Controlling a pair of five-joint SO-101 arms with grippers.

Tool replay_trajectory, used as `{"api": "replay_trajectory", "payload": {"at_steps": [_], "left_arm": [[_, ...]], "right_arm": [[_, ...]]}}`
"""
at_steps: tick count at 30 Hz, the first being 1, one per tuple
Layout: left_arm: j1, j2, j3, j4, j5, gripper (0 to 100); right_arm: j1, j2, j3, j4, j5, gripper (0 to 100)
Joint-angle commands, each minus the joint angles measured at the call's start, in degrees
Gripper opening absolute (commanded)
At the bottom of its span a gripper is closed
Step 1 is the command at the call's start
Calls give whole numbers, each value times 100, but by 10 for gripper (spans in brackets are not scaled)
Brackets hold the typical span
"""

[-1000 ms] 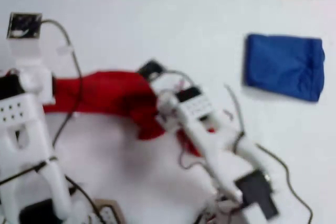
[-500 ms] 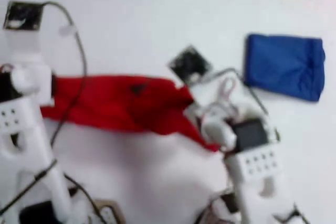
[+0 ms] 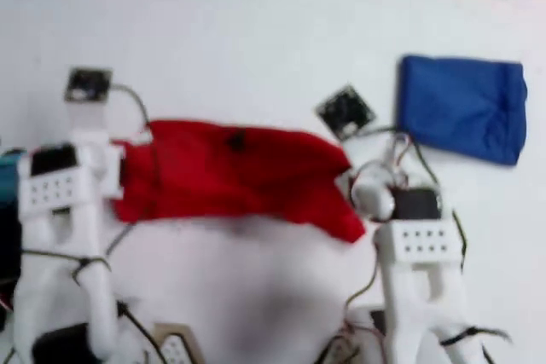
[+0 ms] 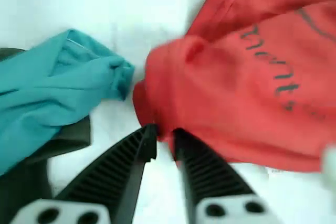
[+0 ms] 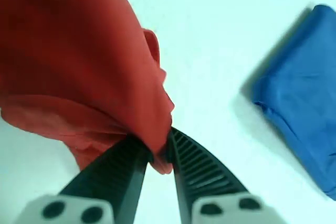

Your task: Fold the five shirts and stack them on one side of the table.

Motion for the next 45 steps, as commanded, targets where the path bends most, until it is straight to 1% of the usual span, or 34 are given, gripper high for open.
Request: {"api": "replay_trajectory", "payload": {"at_steps": [1,4,7,9,11,12,13,15,17,20,22,25,28,30,32,35,42,45], "left_arm": [[-53,-167,163,18,-35,205],[-185,-167,-347,879,-44,195],[-220,-167,-1235,2031,-123,195],[-167,-167,-1895,2980,-598,195],[97,-167,-2334,3877,-1301,195],[255,-167,-2369,4229,-1644,195],[448,-167,-2299,4378,-1925,195],[721,-167,-1868,4220,-2251,195],[1064,-132,-1332,3719,-2259,195],[1556,-123,-347,2549,-2259,195],[1679,-123,365,1556,-2259,195],[1565,-114,1156,185,-2268,195],[1125,-105,1288,-721,-2259,195],[862,-105,1147,-1011,-2242,195],[721,-105,927,-1099,-2040,198],[703,53,699,-1187,-1776,199],[677,1538,4,-1222,-1741,196],[668,2224,-558,-1248,-1732,196]], "right_arm": [[207,207,26,-365,62,18],[347,321,35,-567,62,18],[435,435,35,-954,62,18],[426,541,26,-1235,62,18],[409,725,0,-1534,53,18],[409,857,-18,-1719,35,18],[409,1015,-70,-1851,26,18],[409,1429,-273,-1982,18,18],[400,1877,-598,-1982,-9,18],[426,2519,-1178,-1982,-281,18],[435,2818,-1486,-1938,-308,18],[435,3037,-1873,-1455,-334,18],[418,3046,-2013,-1015,-334,18],[391,3046,-2013,-936,-343,18],[391,3046,-1996,-936,-343,18],[391,3046,-1996,-936,-343,18],[400,3037,-2004,-769,-343,18],[391,2993,-1987,-629,-343,18]]}}
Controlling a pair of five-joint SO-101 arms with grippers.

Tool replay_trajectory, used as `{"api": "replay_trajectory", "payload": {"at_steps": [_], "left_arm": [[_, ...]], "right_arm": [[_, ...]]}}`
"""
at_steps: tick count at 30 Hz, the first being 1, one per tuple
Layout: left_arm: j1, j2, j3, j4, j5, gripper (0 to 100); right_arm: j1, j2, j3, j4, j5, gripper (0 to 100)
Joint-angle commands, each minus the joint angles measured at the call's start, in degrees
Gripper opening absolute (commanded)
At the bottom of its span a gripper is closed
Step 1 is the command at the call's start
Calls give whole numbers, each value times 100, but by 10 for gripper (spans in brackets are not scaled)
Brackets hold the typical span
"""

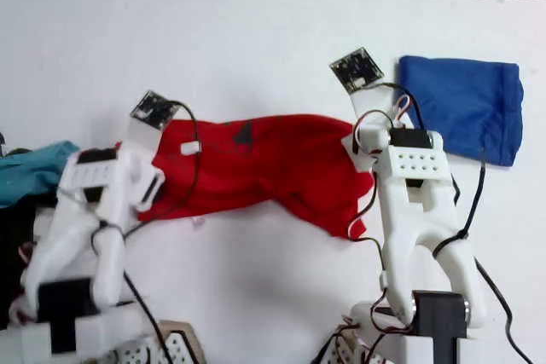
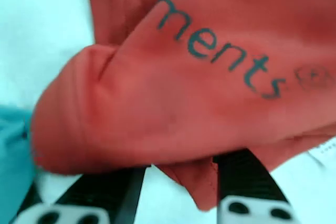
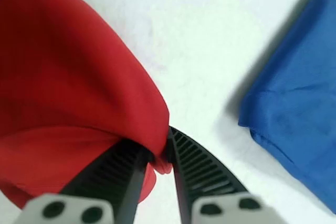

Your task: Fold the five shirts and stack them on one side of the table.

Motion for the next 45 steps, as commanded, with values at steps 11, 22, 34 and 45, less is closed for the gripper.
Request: {"api": "replay_trajectory", "payload": {"at_steps": [11,22,34,45], "left_arm": [[-246,2699,-3899,1530,862,196],[-229,2303,-5068,3842,-598,195],[88,1415,-3275,3068,-1125,196],[158,1881,-2141,1407,-255,196]], "right_arm": [[66,-866,-229,505,-53,18],[31,-866,-237,338,-53,18],[22,-866,-229,224,-53,18],[31,-866,-229,251,-53,18]]}}
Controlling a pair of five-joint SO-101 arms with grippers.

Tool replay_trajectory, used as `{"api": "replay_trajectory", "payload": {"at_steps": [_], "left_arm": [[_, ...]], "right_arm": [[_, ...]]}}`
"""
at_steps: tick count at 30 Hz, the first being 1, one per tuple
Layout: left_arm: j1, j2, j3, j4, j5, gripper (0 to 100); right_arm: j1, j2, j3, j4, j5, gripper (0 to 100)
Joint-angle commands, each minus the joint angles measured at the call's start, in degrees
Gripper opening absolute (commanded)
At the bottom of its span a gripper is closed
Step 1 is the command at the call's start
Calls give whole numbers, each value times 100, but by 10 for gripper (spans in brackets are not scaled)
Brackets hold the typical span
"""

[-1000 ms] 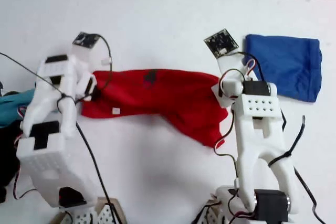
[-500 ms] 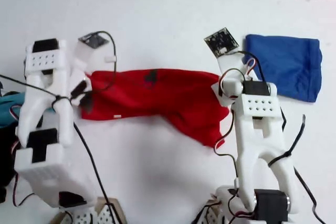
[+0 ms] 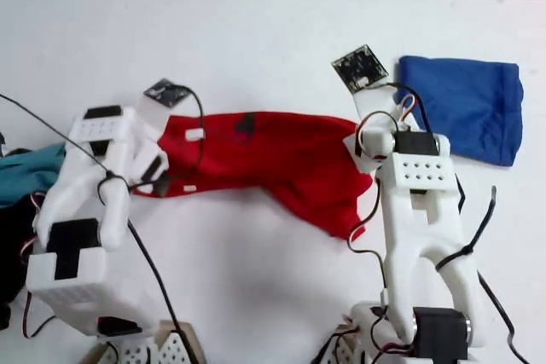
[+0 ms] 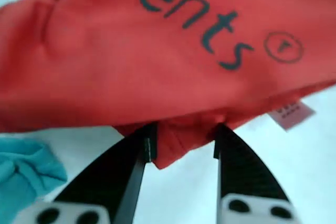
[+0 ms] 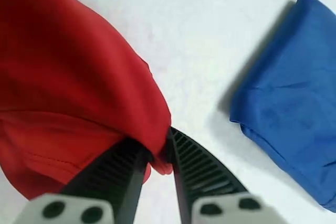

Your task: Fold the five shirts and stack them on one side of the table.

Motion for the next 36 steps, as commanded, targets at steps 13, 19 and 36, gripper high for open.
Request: {"api": "replay_trajectory", "payload": {"at_steps": [13,19,36], "left_arm": [[79,448,-48,308,88,41],[88,396,-101,571,141,26],[79,-1415,338,1187,501,26]], "right_arm": [[22,-303,44,-101,-26,18],[22,-303,44,-101,-53,18],[716,-286,-53,-224,-721,96]]}}
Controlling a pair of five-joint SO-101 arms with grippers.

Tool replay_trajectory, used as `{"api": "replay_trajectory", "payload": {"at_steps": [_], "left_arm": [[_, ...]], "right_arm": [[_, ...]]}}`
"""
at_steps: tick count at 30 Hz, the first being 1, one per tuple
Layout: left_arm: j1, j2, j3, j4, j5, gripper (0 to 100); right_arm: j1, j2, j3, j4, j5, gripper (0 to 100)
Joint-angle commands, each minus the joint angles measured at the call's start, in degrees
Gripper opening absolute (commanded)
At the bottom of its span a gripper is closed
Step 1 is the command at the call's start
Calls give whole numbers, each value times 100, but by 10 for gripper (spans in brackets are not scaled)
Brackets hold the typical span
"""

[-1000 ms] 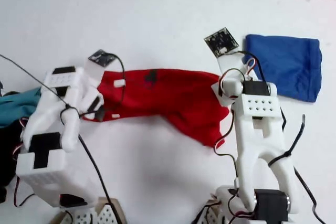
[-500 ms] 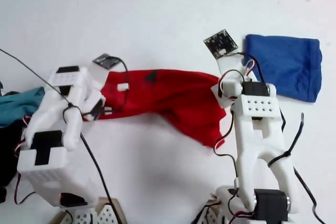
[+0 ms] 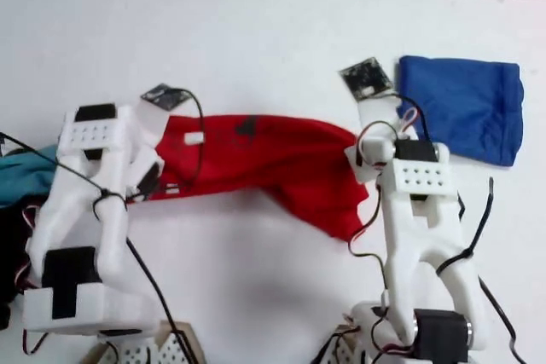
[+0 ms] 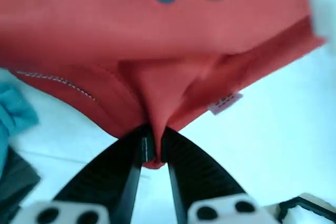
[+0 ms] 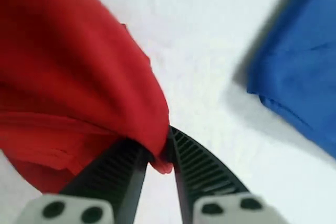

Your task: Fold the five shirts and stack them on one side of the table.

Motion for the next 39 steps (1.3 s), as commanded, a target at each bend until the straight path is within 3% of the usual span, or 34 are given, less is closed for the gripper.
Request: {"api": "replay_trajectory", "payload": {"at_steps": [1,6,15,20,31,35,39], "left_arm": [[18,-281,198,-519,290,26],[26,-281,646,-1240,457,26],[26,-281,1464,-2479,668,26],[26,-281,1736,-2857,668,26],[26,-281,1824,-2936,668,26],[26,-281,1833,-2936,668,26],[26,-281,1833,-2936,668,26]], "right_arm": [[620,-154,-571,-532,-211,126],[866,295,-747,-910,-211,176],[426,-31,-677,1437,-264,173],[224,198,-308,1525,-747,176],[-268,1262,-325,1411,-1081,177],[-418,1455,-554,1323,-1407,223],[-470,1473,-1064,1745,-1591,237]]}}
